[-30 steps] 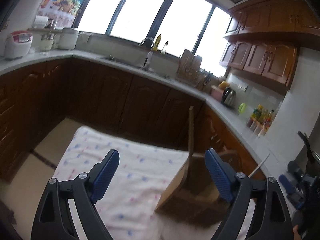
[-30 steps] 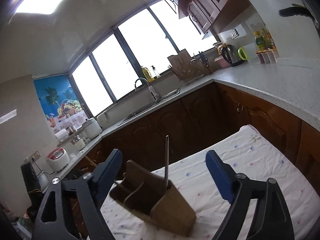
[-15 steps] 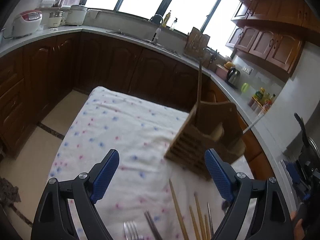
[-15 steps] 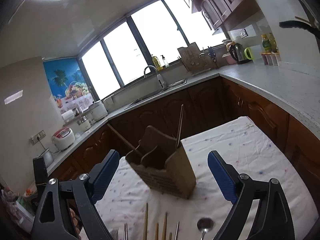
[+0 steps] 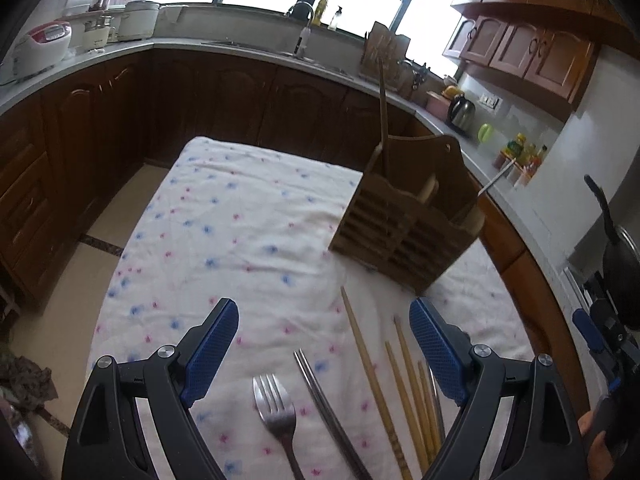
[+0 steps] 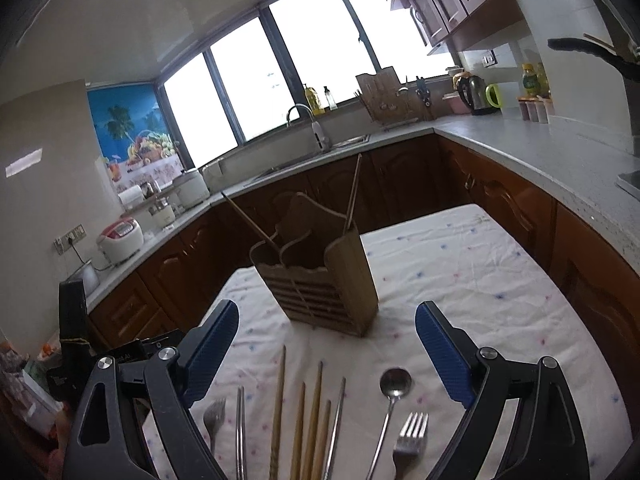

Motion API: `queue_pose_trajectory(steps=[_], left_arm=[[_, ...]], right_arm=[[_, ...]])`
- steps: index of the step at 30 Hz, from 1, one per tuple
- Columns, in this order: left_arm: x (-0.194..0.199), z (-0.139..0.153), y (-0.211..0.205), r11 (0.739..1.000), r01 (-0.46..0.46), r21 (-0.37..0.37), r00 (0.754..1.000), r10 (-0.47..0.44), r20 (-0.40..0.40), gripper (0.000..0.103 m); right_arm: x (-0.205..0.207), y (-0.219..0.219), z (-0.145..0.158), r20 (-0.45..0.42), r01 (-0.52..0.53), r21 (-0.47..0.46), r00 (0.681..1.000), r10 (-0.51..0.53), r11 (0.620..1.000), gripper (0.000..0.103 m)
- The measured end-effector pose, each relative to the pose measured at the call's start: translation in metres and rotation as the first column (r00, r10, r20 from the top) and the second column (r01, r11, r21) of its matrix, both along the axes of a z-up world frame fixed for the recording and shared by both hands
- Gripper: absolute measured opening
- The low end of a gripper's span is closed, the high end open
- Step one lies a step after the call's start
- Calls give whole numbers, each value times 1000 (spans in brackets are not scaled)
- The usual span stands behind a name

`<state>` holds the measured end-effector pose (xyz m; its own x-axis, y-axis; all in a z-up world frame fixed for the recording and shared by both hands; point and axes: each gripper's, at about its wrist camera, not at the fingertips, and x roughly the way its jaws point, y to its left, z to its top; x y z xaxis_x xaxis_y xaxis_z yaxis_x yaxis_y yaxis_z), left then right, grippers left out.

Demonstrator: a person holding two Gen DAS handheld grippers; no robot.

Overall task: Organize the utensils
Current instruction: 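Move both grippers back over the remaining utensils, then grasp a bamboo chopstick with the left gripper while the right gripper grasps the metal spoon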

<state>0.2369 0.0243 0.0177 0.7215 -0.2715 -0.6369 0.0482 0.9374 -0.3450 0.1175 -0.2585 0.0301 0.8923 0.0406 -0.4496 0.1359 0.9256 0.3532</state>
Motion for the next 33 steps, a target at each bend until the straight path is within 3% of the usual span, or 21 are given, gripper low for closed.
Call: queue_pose_trajectory(steps=[11,19,23,25,28,30,33], left_arm=[[11,-8,-16,999,7,46,1000,-6,-22,87],[32,-26,-28,997,24,69,997,-18,-81,86],[41,-34,-32,997,29,78,994,-20,-104,81],[47,-40,-35,996,40,82,992,-29,-123,77],[57,-48,-41,995,53,90,988,-39,-147,71],[65,-53,-47,993,69,93,985,-53,-164,61],[77,-60,-56,990,95,107,979,-73,-189,58]], right_arm=[[-4,1,-27,-89,2,-13,996,-3,1000,92],[6,0,-51,-179,-17,-15,984,14,1000,91],[13,2,-62,-227,-31,-22,974,25,999,91],[17,3,-69,-255,-37,-35,966,27,999,86],[25,4,-80,-308,-43,-40,951,29,998,71],[30,3,-88,-339,-44,-42,940,27,998,65],[37,4,-97,-378,-50,-50,925,28,997,53]])
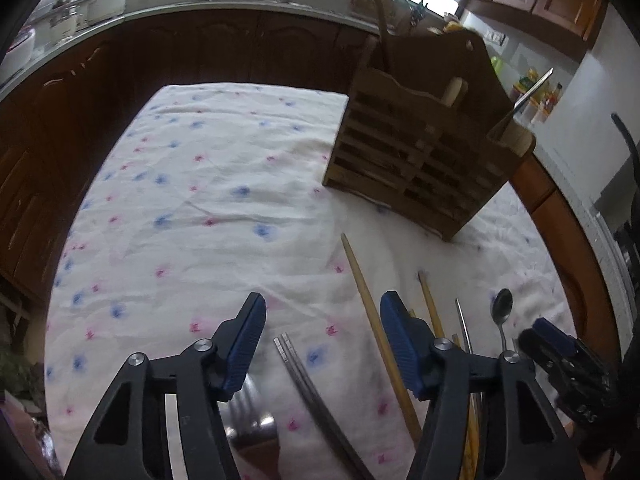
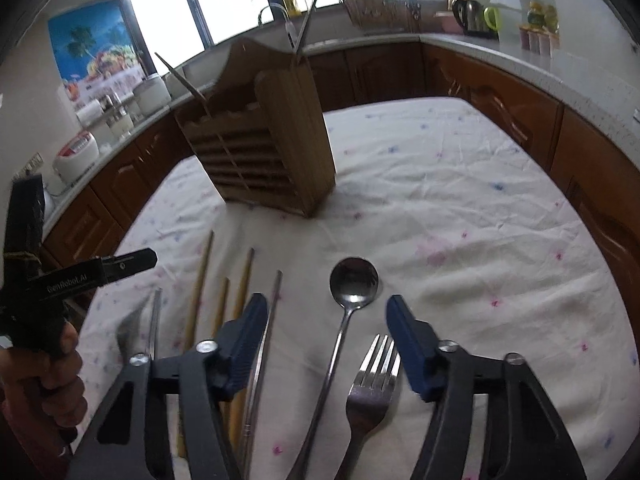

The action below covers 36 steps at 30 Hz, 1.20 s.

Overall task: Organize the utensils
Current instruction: 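Grasp a bamboo chopstick with the left gripper while the right gripper grasps the metal spoon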

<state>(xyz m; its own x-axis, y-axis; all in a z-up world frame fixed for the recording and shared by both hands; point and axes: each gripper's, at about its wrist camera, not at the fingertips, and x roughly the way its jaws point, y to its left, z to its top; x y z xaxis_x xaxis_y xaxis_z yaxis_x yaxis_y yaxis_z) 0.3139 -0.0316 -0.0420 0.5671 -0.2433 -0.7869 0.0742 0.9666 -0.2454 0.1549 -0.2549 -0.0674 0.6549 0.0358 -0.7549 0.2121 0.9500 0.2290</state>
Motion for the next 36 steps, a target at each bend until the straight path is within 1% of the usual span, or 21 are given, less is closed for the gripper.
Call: queue_pose_trajectory(steps=[1,3,6,8,10,11,12,14,15,17,19,20,21,23,25,27,30,33,36], left_arm=[[5,-1,-3,1000,6,5,1000,-6,-6,58],[13,-4,-9,999,22,24,1000,-22,-13,58],[26,-9,-17,998,37,42,999,-35,-33,57],[35,-13,-23,998,46,53,998,-43,-50,55],[46,-20,-30,996,63,69,995,-58,-76,49],[52,-25,-34,994,74,78,993,-66,-97,44],[55,-27,-38,993,80,90,993,-71,-98,39],[58,-28,-45,988,93,125,991,-80,-106,38],[60,-29,-48,986,103,134,990,-89,-106,29],[63,-30,-53,982,112,150,990,-97,-104,19],[62,-32,-60,976,128,177,989,-114,-90,13],[60,-31,-62,973,136,187,989,-122,-84,10],[59,-32,-65,970,144,197,988,-131,-76,9],[58,-32,-67,970,151,191,988,-141,-69,7],[56,-31,-64,974,149,170,988,-139,-69,7],[55,-30,-60,980,146,132,988,-137,-73,6],[50,-23,-55,985,144,91,988,-139,-64,4],[41,-12,-46,989,140,44,990,-138,-39,4],[32,3,-37,991,135,23,991,-135,-7,4]], right_arm=[[3,0,-4,-17,-1,-2,1000,1,1000,52],[7,-1,-11,-49,0,-11,999,0,1000,43],[10,-4,-19,-82,5,-10,997,-6,1000,38],[11,-4,-21,-83,3,-21,997,-4,1000,36],[13,-3,-20,-90,-6,-34,996,3,999,36],[14,-2,-20,-94,-12,-43,996,8,999,36],[14,0,-20,-99,-18,-56,995,12,998,35],[16,1,-20,-107,-26,-78,994,18,997,32],[16,2,-20,-112,-29,-93,994,19,995,31],[19,7,-20,-122,-41,-136,992,25,990,27],[20,11,-20,-125,-53,-163,992,33,985,26],[21,12,-20,-123,-59,-161,992,40,985,20],[21,11,-20,-120,-63,-157,992,44,986,14],[21,10,-20,-115,-63,-148,992,46,987,8],[20,8,-20,-108,-59,-131,993,45,990,7],[19,3,-19,-95,-52,-88,995,43,995,5],[18,0,-15,-70,-47,-43,997,44,998,3],[14,-1,-6,-38,-46,-12,998,46,999,3],[10,-4,3,-7,-40,7,999,40,999,3]])
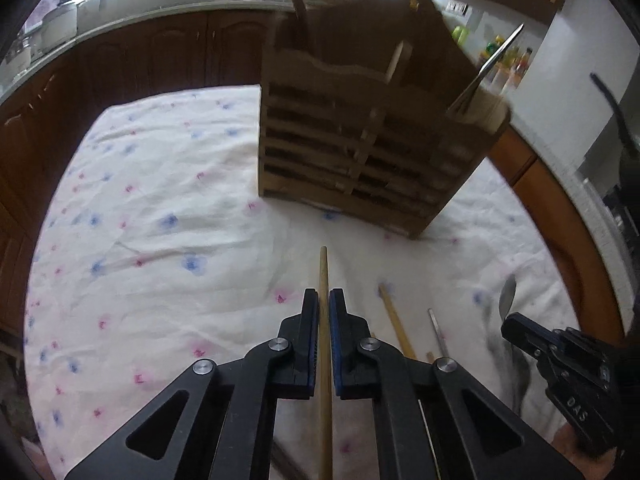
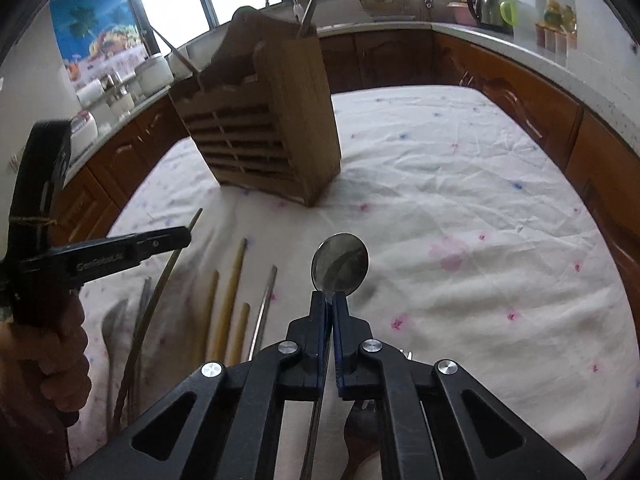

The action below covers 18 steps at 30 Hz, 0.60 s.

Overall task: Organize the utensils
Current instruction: 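Grasp a bamboo chopstick with the left gripper while the right gripper grasps the metal spoon, then carry the chopstick and spoon up over the wooden holder with both grippers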

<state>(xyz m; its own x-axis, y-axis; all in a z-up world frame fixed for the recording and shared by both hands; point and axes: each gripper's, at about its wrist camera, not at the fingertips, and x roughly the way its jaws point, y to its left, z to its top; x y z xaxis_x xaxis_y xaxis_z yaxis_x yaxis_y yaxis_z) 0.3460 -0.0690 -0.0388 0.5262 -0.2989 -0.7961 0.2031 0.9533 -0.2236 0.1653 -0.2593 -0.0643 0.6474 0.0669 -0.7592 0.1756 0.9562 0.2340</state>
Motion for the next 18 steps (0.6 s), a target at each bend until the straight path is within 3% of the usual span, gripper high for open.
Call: queue_pose_trajectory(steps=[8,18], left_arm=[[-30,37,26,996,-8,-88,997,15,70,4],[-74,73,51,988,-3,-157,988,27,153,4]], right_arm=[[-9,-6,21,86,18,58,996,-23,998,3],[-22,0,54,189,20,61,981,-32,998,3]])
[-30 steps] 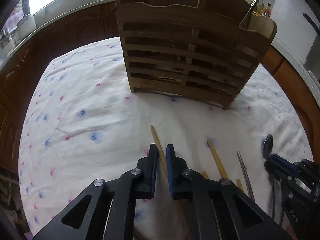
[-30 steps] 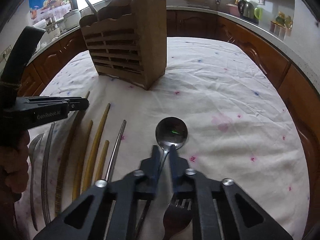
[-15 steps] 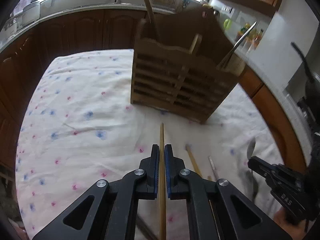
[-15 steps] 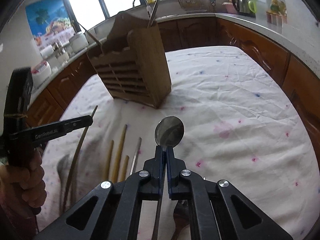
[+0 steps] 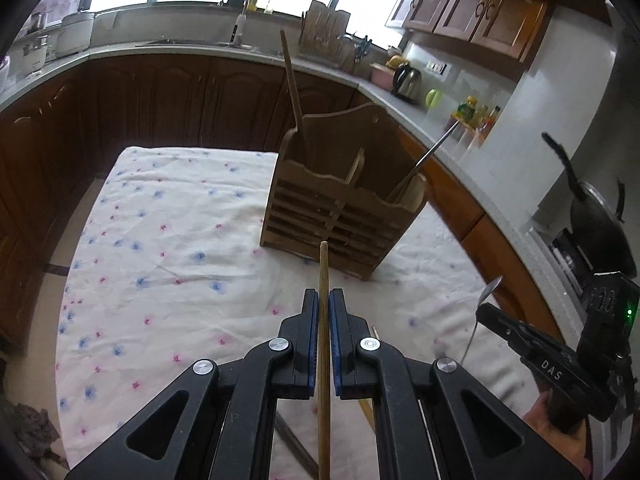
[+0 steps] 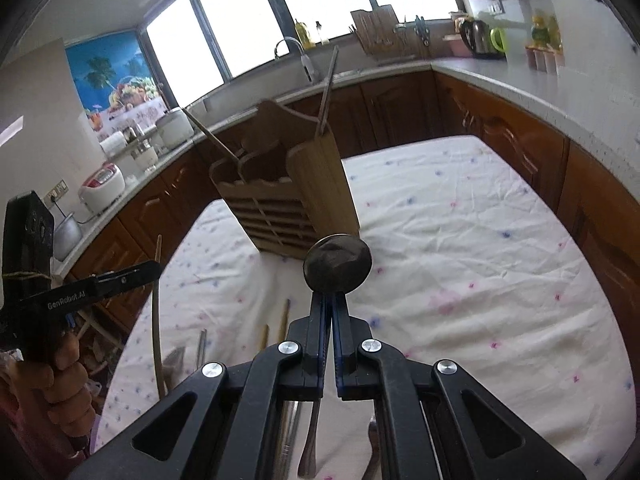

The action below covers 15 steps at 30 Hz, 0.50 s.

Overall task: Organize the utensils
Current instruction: 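Carry the chopstick and spoon up over the wooden holder with both grippers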

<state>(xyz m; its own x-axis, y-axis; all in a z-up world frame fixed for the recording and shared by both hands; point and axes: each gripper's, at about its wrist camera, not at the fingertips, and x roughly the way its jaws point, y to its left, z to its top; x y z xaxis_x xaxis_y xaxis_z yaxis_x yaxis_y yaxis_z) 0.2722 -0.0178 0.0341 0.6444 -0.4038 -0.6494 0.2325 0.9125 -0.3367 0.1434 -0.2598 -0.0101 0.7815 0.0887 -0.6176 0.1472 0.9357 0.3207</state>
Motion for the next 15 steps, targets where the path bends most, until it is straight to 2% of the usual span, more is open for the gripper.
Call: queue_pose_trajectory(steps=[7,11,13,14,15], left_arm=[[-18,17,11,1000,-2,-23,999,3,45,3],[-24,23,16,1000,-3,-31,998,5,57,3],[-27,25,17,999,-4,-34,998,6,62,3],[-26,26,18,999,-3,-36,998,5,64,3],[-27,27,18,999,-3,-37,998,5,66,3]], right_arm=[[-5,4,20,59,-1,-26,998,2,1000,0],[4,1,11,16,-10,-3,1000,10,1000,1],[11,-3,-3,-23,11,9,1000,-11,1000,7],[16,-5,-12,-56,35,-9,998,-36,999,24],[20,-9,-21,-71,52,-7,996,-52,999,51]])
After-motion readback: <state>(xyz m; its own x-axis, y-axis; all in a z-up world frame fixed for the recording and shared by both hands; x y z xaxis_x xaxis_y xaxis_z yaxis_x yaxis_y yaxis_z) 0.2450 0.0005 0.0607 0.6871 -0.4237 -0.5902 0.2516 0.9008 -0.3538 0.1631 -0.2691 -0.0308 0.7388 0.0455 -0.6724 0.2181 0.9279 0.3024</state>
